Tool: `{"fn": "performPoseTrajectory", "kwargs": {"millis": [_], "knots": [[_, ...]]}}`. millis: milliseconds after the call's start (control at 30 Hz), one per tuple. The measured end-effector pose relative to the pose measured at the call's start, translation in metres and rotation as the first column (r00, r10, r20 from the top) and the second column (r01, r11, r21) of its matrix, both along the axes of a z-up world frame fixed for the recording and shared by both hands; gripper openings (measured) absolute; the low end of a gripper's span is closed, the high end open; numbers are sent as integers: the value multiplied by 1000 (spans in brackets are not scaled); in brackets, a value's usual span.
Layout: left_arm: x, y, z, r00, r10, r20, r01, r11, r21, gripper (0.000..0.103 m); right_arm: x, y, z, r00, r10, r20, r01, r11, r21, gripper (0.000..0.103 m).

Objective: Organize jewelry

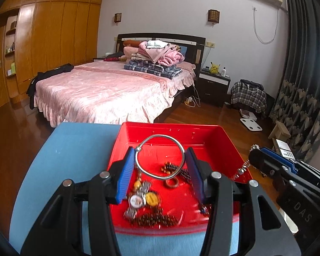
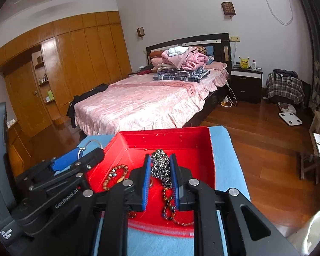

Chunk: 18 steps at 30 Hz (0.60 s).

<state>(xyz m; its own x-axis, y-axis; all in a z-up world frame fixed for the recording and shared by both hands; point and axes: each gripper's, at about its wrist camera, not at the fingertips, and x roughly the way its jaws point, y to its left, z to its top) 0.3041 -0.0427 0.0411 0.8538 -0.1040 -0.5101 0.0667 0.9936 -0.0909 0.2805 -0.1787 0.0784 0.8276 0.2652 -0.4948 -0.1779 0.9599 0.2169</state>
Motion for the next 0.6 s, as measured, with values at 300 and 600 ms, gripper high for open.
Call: {"fn": "performPoseTrajectory", "kwargs": {"millis": [300,600], "knots": [[30,-2,-6,1000,-2,-16,3,1000,5,48,24,5,-15,1000,-5,-22,5,1000,-18,18],[31,15,-11,1000,17,-22,-16,999,39,87,20,-13,-26,993,-116,-9,115,990,-81,66]]}}
